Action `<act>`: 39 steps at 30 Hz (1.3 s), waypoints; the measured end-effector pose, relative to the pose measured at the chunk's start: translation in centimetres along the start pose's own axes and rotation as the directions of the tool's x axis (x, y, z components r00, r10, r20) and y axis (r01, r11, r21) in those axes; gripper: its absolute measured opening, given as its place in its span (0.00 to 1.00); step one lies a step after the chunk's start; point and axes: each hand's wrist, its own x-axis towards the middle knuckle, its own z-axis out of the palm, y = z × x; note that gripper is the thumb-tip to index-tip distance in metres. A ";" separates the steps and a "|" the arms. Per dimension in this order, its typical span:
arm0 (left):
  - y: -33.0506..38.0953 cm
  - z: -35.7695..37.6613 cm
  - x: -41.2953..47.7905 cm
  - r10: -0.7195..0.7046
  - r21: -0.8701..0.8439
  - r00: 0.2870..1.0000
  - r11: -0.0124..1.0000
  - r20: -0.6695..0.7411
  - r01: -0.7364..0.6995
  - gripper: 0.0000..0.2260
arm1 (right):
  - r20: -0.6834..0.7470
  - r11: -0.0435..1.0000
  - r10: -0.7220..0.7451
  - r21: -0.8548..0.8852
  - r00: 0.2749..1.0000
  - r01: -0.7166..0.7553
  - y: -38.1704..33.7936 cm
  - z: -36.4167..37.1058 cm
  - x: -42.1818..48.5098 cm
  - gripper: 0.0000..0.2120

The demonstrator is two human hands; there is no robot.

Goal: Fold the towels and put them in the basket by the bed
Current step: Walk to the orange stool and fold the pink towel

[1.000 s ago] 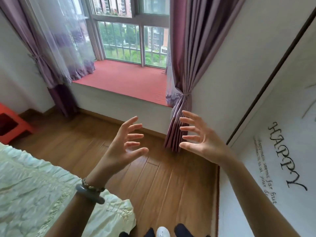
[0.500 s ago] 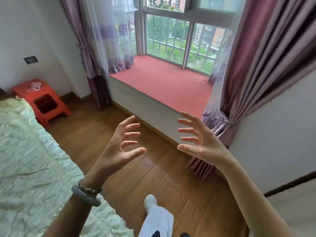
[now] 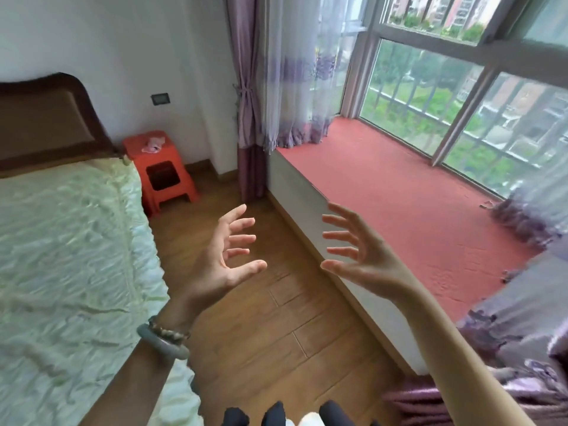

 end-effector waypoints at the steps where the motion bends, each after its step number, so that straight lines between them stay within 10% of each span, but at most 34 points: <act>1: -0.4 -0.6 1.0 -0.017 0.004 1.000 1.000 -0.026 0.017 0.38 | 0.028 1.000 0.000 0.011 1.000 0.000 0.3 0.1 2.0 0.38; 14: -7.8 -10.5 17.4 -0.113 0.060 0.939 0.988 -0.325 0.140 0.41 | 0.297 0.993 -0.107 0.082 0.949 0.087 4.0 2.0 30.9 0.40; 39: -22.7 -38.3 49.8 -0.137 0.052 0.866 0.981 -0.481 0.185 0.39 | 0.476 0.973 -0.232 0.101 0.849 0.209 3.3 14.6 80.6 0.41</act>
